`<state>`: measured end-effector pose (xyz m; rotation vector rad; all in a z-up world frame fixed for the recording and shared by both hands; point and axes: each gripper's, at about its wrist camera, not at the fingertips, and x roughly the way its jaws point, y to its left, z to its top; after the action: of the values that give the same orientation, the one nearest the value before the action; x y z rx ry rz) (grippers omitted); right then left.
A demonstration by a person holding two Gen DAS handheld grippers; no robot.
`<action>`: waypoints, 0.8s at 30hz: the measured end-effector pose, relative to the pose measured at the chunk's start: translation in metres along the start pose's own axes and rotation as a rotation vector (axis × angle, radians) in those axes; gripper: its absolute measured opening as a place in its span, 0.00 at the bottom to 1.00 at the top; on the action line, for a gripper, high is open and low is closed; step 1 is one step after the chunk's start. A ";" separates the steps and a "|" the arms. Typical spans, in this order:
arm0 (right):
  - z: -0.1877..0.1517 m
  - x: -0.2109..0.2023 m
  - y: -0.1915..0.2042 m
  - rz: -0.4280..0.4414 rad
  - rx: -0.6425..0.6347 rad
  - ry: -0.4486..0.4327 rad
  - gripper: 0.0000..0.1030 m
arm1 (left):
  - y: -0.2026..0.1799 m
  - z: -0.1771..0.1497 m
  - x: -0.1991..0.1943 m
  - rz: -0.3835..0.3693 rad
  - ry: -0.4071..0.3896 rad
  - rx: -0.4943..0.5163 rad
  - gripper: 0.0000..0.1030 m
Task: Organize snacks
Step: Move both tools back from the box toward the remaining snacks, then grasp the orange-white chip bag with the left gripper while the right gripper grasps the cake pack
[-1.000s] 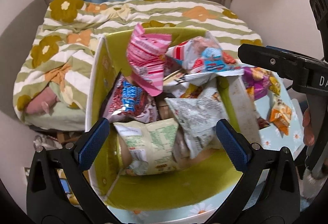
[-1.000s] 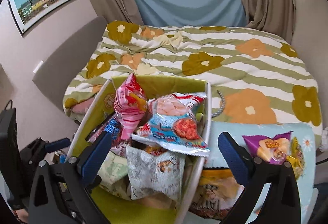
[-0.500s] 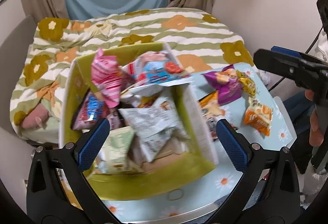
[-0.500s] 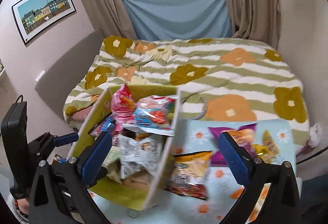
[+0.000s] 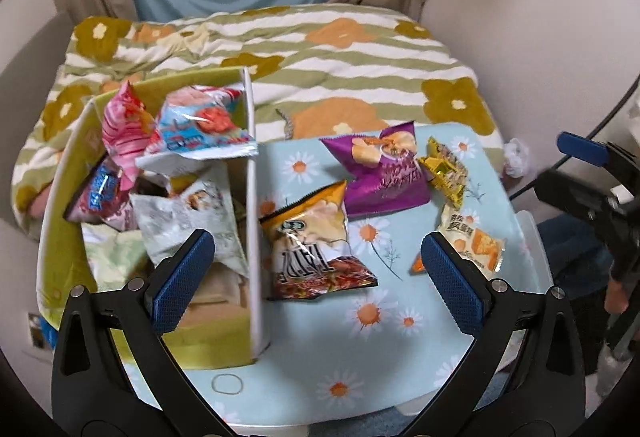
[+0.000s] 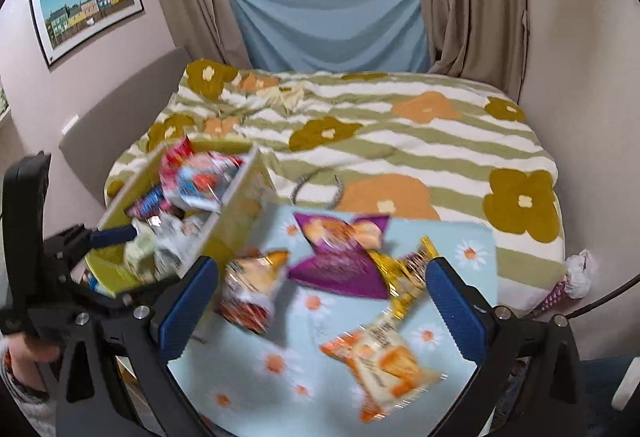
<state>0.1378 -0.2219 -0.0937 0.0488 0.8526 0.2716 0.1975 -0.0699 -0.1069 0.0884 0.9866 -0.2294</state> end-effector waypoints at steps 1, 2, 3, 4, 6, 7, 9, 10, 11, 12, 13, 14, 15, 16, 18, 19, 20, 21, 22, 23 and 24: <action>-0.006 0.002 -0.007 0.006 -0.009 0.013 1.00 | -0.008 -0.002 0.006 0.020 0.004 0.003 1.00; -0.010 0.005 -0.013 0.013 -0.016 0.025 1.00 | -0.012 -0.003 0.010 0.031 0.007 0.005 1.00; -0.014 0.009 -0.020 0.026 -0.024 0.038 1.00 | -0.019 -0.005 0.016 0.047 0.013 0.009 1.00; -0.020 0.014 -0.026 0.039 -0.034 0.051 1.00 | -0.026 -0.006 0.023 0.065 0.021 0.013 1.00; -0.031 0.024 -0.036 0.071 -0.054 0.073 1.00 | -0.038 -0.009 0.038 0.112 0.043 0.029 1.00; -0.037 0.029 -0.040 0.085 -0.061 0.080 1.00 | -0.044 -0.011 0.047 0.138 0.057 0.041 1.00; -0.048 0.039 -0.046 0.105 -0.074 0.099 1.00 | -0.052 -0.014 0.061 0.170 0.076 0.062 1.00; -0.053 0.046 -0.049 0.108 -0.082 0.112 1.00 | -0.055 -0.015 0.068 0.183 0.083 0.071 1.00; -0.057 0.051 -0.051 0.110 -0.089 0.123 1.00 | -0.058 -0.016 0.074 0.196 0.090 0.079 1.00; -0.064 0.059 -0.053 0.115 -0.100 0.140 1.00 | -0.061 -0.016 0.082 0.211 0.099 0.086 1.00; -0.068 0.064 -0.054 0.118 -0.106 0.149 1.00 | -0.062 -0.016 0.088 0.219 0.103 0.089 1.00; -0.071 0.067 -0.055 0.120 -0.113 0.155 1.00 | -0.063 -0.016 0.092 0.226 0.106 0.090 1.00; -0.077 0.071 -0.056 0.124 -0.123 0.160 1.00 | -0.065 -0.016 0.097 0.237 0.110 0.091 1.00; -0.081 0.074 -0.056 0.124 -0.132 0.162 1.00 | -0.066 -0.015 0.102 0.250 0.116 0.094 1.00; -0.087 0.080 -0.057 0.124 -0.147 0.169 1.00 | -0.067 -0.015 0.112 0.281 0.124 0.098 1.00; -0.091 0.083 -0.058 0.123 -0.153 0.175 1.00 | -0.068 -0.014 0.117 0.294 0.128 0.096 1.00; -0.093 0.086 -0.058 0.126 -0.155 0.181 1.00 | -0.068 -0.015 0.120 0.304 0.133 0.092 1.00; -0.095 0.090 -0.060 0.134 -0.153 0.187 1.00 | -0.067 -0.015 0.125 0.318 0.141 0.087 1.00; -0.097 0.092 -0.061 0.141 -0.152 0.189 1.00 | -0.067 -0.016 0.130 0.331 0.152 0.083 1.00; -0.099 0.095 -0.061 0.148 -0.151 0.191 1.00 | -0.066 -0.016 0.135 0.340 0.161 0.082 1.00; -0.101 0.096 -0.061 0.153 -0.155 0.193 1.00 | -0.066 -0.018 0.140 0.354 0.172 0.082 1.00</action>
<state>0.1359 -0.2628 -0.2405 -0.0577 1.0185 0.4913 0.2418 -0.1522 -0.2312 0.3593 1.1138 0.0644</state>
